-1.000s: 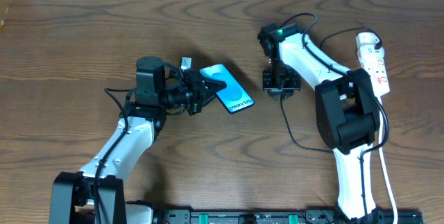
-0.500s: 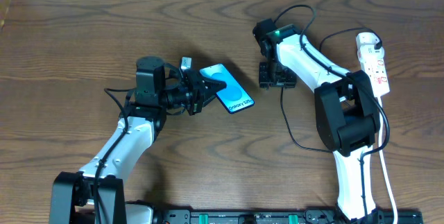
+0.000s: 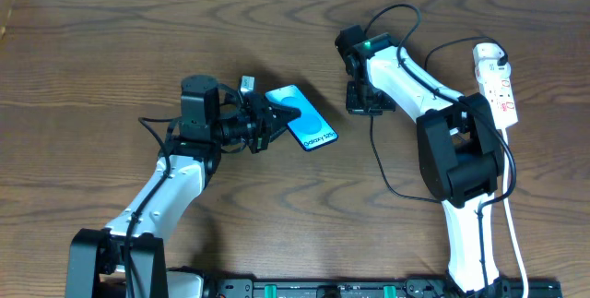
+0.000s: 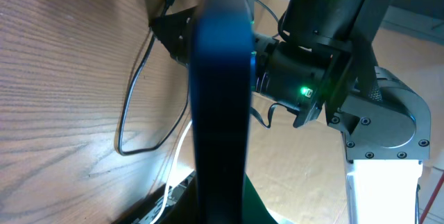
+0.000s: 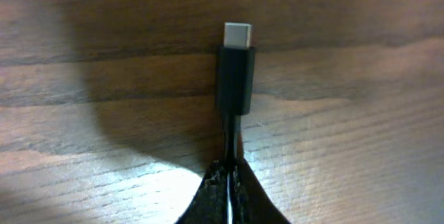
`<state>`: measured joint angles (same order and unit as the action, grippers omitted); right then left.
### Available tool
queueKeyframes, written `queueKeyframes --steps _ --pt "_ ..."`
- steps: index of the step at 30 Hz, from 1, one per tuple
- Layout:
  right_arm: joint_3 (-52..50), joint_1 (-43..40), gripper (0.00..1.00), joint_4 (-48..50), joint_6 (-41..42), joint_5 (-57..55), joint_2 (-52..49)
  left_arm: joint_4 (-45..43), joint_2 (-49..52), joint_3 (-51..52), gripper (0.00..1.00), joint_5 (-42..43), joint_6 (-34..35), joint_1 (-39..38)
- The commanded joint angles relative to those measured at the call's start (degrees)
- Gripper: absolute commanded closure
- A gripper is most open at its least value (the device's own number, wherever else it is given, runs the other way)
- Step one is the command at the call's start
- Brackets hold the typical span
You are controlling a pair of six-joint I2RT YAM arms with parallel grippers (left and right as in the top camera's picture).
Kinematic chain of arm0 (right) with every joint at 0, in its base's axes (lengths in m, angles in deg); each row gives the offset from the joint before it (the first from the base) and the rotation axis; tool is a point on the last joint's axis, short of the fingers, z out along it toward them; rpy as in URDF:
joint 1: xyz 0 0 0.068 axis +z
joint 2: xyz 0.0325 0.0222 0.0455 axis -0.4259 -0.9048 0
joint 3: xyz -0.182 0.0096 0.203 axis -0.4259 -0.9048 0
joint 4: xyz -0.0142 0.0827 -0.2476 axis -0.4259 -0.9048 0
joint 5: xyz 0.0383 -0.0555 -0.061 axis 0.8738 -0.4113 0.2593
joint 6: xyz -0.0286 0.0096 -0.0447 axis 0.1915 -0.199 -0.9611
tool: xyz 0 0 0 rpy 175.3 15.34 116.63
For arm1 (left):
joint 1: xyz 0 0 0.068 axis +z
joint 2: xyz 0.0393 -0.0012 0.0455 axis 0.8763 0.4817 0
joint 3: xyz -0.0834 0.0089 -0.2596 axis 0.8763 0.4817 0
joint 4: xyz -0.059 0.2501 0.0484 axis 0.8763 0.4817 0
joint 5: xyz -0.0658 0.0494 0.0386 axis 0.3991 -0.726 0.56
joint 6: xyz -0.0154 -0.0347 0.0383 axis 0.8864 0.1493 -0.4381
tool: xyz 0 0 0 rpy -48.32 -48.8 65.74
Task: Plug charger to phone and switch on socket
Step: 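Lower the right gripper and grasp the black USB-C cable near its plug, then lift the cable plug and carry it toward the phone's bottom edge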
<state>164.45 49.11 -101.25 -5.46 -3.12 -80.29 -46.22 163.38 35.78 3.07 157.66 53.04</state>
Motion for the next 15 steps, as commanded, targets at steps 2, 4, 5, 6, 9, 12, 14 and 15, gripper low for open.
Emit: queueKeyframes --steps 2,4,5,6,9,12,14,15 --pt "-2.45 -0.79 0.99 -0.04 0.26 3.41 -4.33 0.00 -0.28 -1.27 0.92 0.79 -1.22 0.00" --pt "-2.45 -1.29 0.99 -0.09 -1.49 6.67 -3.87 -0.07 -0.26 -1.27 0.93 0.79 -1.25 0.00" --pt "-2.45 -1.60 0.99 -0.11 -2.75 8.63 -3.34 -0.11 -0.26 -1.27 0.92 0.79 -1.25 0.00" --pt "-2.45 -1.92 0.99 -0.20 -4.04 10.62 -2.73 -0.52 -0.24 -1.27 0.92 0.81 -1.25 0.00" --pt "-2.45 -3.39 0.99 -1.03 -9.31 17.73 0.55 -4.26 0.28 -1.33 0.93 1.01 -1.09 0.00" --pt "-2.45 -5.46 0.99 -2.75 -14.47 22.77 5.53 -7.85 1.84 -2.56 0.93 1.29 -0.31 0.00" --pt "-2.45 -6.86 0.99 -4.61 -17.42 24.24 9.51 -9.53 3.48 -4.17 0.93 1.62 -0.35 -0.02" --pt "-2.45 -7.54 0.99 -5.64 -18.86 24.68 11.63 -10.19 4.39 -4.98 0.92 2.10 -0.33 -0.02"
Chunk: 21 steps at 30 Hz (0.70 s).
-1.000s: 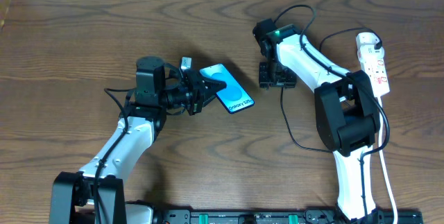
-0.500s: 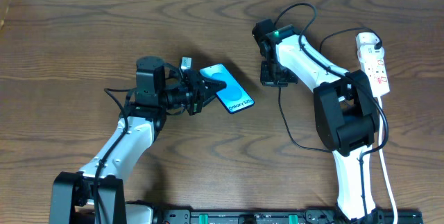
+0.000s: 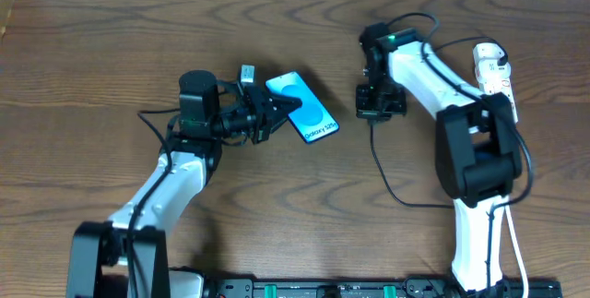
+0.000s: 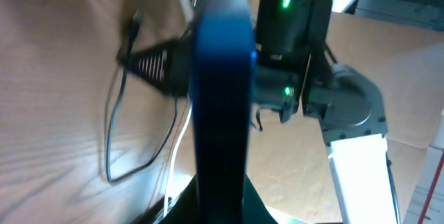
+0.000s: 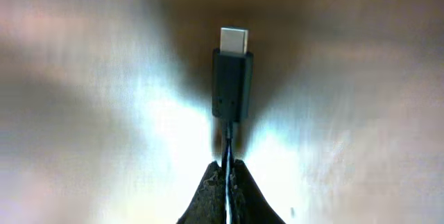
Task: Plug charger to phone and switch on socket
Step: 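Lift the cable plug and carry it toward the phone's bottom edge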
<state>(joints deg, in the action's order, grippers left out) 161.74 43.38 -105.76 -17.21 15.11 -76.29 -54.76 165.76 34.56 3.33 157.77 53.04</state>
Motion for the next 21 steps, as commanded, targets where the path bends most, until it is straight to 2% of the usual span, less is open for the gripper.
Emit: queueKeyframes --steps 1,7,12,18,21 --pt "0.26 -2.47 0.99 -2.21 -8.63 6.91 9.77 -2.82 3.50 -4.98 0.93 2.93 -0.42 -0.02" --pt "0.22 -6.03 0.99 -9.20 -18.40 11.54 22.47 -8.74 11.61 -11.58 0.93 9.55 0.26 -0.20" --pt "-0.87 -6.12 0.99 -15.13 -27.30 17.86 31.65 -11.89 14.71 -13.70 0.93 10.23 1.05 -2.03" --pt "-12.00 -2.19 0.99 -13.25 -27.26 17.97 41.66 -12.94 14.71 -13.68 0.93 11.76 1.05 -4.11" --pt "-19.74 0.13 0.99 -9.35 -24.04 17.94 45.51 -12.94 14.71 -13.68 0.92 12.81 1.05 -4.17"
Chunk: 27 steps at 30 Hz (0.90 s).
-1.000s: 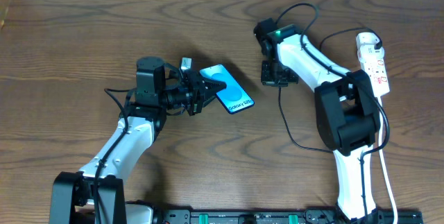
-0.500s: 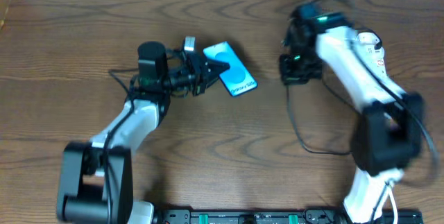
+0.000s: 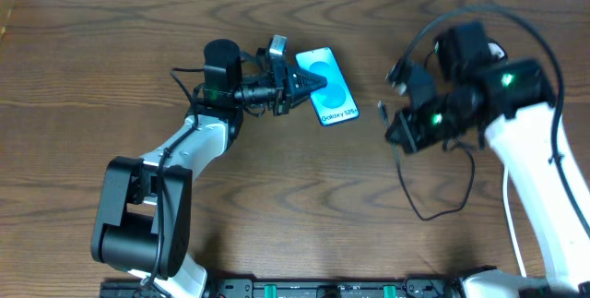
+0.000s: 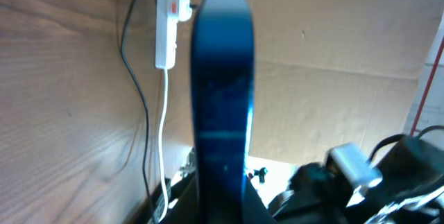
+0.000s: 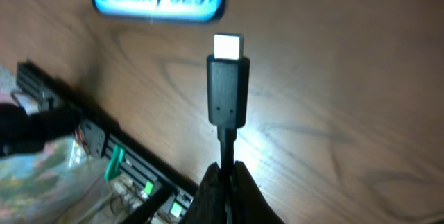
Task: Plug charger to phone and switch on socket
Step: 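Lift the cable plug and carry it toward the phone's bottom edge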
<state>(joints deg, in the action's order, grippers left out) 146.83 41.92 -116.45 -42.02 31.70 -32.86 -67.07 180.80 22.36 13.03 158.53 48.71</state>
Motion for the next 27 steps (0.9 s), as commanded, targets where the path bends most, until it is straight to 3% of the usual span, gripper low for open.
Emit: queueKeyframes --steps 1,12,27 --pt "-7.15 2.40 0.99 2.69 2.05 1.31 2.97 -0.63 -0.33 -1.49 0.93 3.15 0.28 0.20" --pt "-14.19 10.93 0.99 12.96 8.87 -0.52 4.15 -0.61 -0.33 -1.46 0.93 3.89 -4.52 0.13" --pt "-14.19 11.39 0.99 16.76 13.57 2.51 4.13 -0.61 -0.33 -1.46 0.93 1.05 -5.11 0.13"
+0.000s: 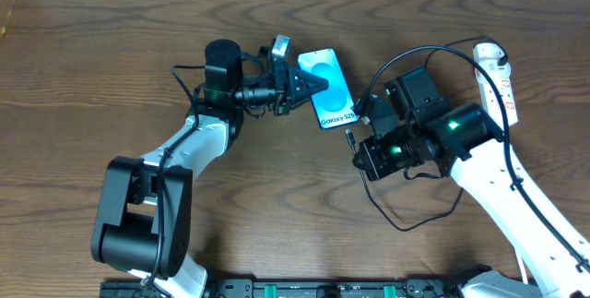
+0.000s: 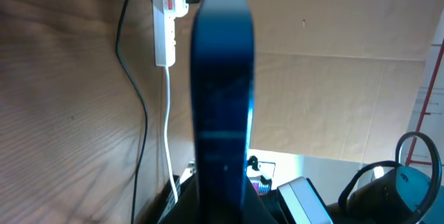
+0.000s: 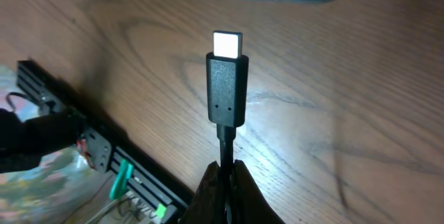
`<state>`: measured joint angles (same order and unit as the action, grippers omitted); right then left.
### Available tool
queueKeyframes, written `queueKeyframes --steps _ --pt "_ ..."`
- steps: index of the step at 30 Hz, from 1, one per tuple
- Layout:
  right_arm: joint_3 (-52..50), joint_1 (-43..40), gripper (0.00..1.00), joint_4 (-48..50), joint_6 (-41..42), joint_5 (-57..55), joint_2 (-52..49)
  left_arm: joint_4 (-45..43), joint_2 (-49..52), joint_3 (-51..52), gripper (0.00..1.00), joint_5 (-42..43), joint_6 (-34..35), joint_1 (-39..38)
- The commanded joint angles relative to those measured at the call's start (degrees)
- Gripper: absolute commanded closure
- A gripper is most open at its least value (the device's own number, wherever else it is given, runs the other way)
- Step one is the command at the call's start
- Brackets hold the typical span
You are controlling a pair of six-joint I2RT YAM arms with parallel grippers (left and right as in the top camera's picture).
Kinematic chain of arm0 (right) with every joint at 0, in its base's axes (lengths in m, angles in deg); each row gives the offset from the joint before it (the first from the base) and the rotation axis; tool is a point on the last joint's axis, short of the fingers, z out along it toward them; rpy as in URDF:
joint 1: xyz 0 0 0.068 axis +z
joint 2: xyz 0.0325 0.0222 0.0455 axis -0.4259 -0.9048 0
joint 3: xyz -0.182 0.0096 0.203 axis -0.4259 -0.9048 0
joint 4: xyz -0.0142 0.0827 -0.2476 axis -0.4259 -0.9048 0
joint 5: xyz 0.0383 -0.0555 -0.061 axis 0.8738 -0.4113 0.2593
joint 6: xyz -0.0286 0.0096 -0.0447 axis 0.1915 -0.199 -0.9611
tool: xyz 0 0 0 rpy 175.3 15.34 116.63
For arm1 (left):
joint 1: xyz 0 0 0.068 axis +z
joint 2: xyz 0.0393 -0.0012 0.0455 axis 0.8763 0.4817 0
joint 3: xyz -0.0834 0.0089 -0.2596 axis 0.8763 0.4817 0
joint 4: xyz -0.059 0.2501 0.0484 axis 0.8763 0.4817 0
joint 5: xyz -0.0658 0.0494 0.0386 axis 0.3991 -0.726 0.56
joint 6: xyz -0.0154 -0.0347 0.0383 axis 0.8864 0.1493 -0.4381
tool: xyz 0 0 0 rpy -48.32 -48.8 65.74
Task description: Plug charger to phone and switch on socket
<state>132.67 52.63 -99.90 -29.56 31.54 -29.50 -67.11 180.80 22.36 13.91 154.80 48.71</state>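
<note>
The blue phone (image 1: 330, 100) is held up off the table, edge-on in the left wrist view (image 2: 222, 106), with my left gripper (image 1: 309, 84) shut on its left side. My right gripper (image 1: 359, 146) is shut on the black charger cable just behind its USB-C plug (image 3: 225, 89). The plug's metal tip points at the phone's lower end, a short gap away. The white socket strip (image 1: 495, 81) lies at the right edge of the table, also seen as the white strip (image 2: 165, 23) in the left wrist view.
The black charger cable (image 1: 406, 220) loops over the wooden table (image 1: 277, 206) below and right of my right arm. A white cord (image 1: 516, 243) runs down from the socket strip. A black rail (image 1: 304, 289) lines the near table edge.
My right gripper with the plug has moved left and down, from the right of the phone to just under its lower end. The phone and left gripper have barely shifted.
At first my left gripper held the phone mid-table while my right gripper held the plug low over the wood farther right. The phone then stood higher and farther right, and the right arm swung outward. Now the plug faces the phone's lower end.
</note>
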Motion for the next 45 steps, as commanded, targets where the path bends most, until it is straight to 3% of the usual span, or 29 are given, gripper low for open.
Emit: queueKeyframes --steps 1,45 --pt "-0.02 0.66 0.99 0.22 1.11 2.82 0.76 -0.55 -0.33 -1.46 0.93 -0.04 -1.36 0.13" --pt "-0.02 0.76 0.99 3.21 5.25 4.31 0.72 -0.57 -0.33 -1.46 0.93 1.51 1.70 0.13"
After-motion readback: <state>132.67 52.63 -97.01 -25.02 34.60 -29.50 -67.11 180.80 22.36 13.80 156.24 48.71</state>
